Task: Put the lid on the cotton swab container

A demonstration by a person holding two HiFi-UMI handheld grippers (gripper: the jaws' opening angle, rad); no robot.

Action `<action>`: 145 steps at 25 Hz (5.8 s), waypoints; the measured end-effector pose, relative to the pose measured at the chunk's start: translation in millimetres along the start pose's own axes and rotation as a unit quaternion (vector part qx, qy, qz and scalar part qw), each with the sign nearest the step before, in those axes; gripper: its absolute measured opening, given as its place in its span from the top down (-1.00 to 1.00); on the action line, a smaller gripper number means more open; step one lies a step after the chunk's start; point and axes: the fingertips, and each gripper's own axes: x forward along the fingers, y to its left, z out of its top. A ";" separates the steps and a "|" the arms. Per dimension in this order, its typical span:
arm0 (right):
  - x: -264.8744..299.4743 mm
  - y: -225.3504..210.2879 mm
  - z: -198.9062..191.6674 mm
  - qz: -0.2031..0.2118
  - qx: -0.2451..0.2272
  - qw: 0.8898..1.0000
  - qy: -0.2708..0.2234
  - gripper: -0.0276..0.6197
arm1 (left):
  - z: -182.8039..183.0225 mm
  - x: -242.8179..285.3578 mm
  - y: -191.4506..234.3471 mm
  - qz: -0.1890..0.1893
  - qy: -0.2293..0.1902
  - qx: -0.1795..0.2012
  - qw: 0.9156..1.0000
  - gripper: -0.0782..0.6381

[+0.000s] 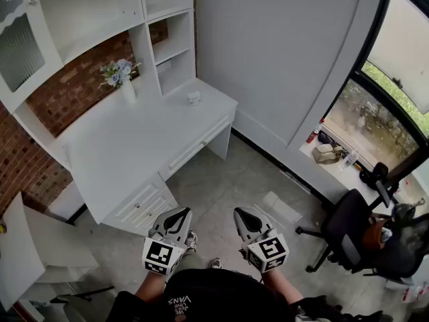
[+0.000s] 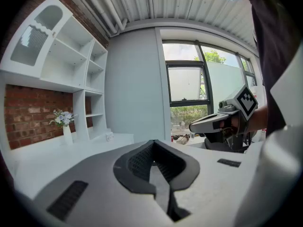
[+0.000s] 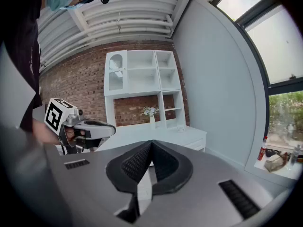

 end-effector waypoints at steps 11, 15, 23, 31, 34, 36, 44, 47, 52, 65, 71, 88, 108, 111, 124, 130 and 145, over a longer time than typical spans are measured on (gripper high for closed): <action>-5.6 -4.7 -0.5 0.011 0.024 0.999 -0.033 0.91 | -8.5 -1.7 -4.3 0.001 -0.006 -0.032 0.999 0.75; 6.5 -14.4 -3.0 0.005 0.031 0.999 -0.021 0.60 | -12.0 14.4 6.7 -0.010 0.000 -0.044 0.999 0.59; 69.5 -49.9 15.1 -0.004 0.031 0.999 -0.015 0.43 | -1.4 75.3 59.7 -0.035 0.002 -0.048 0.998 0.41; 163.7 -85.4 43.6 -0.022 0.028 0.999 -0.013 0.39 | 7.8 134.1 144.9 -0.050 0.007 -0.043 0.998 0.39; 196.9 -94.4 52.5 -0.032 0.029 0.999 -0.016 0.38 | 12.4 152.4 175.1 -0.061 0.009 -0.036 0.997 0.39; 218.0 -100.0 57.0 -0.039 0.028 0.999 -0.016 0.38 | 14.2 164.4 195.6 -0.068 0.015 -0.027 0.997 0.39; 271.3 -124.7 64.9 -0.057 0.037 0.998 -0.010 0.38 | 12.8 212.3 245.6 -0.090 0.020 -0.026 0.995 0.39; 285.2 -142.0 62.7 -0.056 0.039 0.998 -0.002 0.38 | 8.4 229.3 254.6 -0.088 0.026 -0.033 0.995 0.39; 315.3 -177.0 65.7 -0.028 0.039 0.999 0.006 0.38 | 4.2 263.5 271.5 -0.063 0.035 -0.046 0.996 0.38; 385.8 -290.6 94.1 0.115 -0.007 0.993 0.031 0.38 | 29.9 372.5 292.7 0.078 0.034 -0.082 0.993 0.32; 401.6 -324.8 91.0 0.172 -0.018 0.984 0.045 0.38 | 32.6 399.2 285.3 0.133 0.036 -0.092 0.986 0.32; 471.9 -344.5 88.5 0.239 -0.049 0.968 0.064 0.39 | 34.3 418.6 339.6 0.192 0.040 -0.073 0.978 0.31; 596.8 -327.6 29.8 0.251 -0.086 0.954 0.140 0.34 | 6.7 483.9 427.0 0.028 0.128 -0.020 0.991 0.05; 610.0 -325.8 20.1 0.256 -0.100 0.950 0.150 0.33 | 1.6 493.7 438.2 0.014 0.141 -0.006 0.990 0.05; 642.5 -315.9 -15.2 0.277 -0.123 0.933 0.194 0.33 | -35.6 533.8 449.7 -0.087 0.210 0.047 0.973 0.00; 651.7 -316.8 -21.8 0.279 -0.126 0.930 0.202 0.33 | -54.5 549.7 442.6 -0.119 0.229 0.061 0.964 -0.03; 660.1 -317.7 -20.6 0.285 -0.117 0.930 0.199 0.48 | -58.8 560.2 427.3 -0.162 0.253 0.126 0.945 -0.04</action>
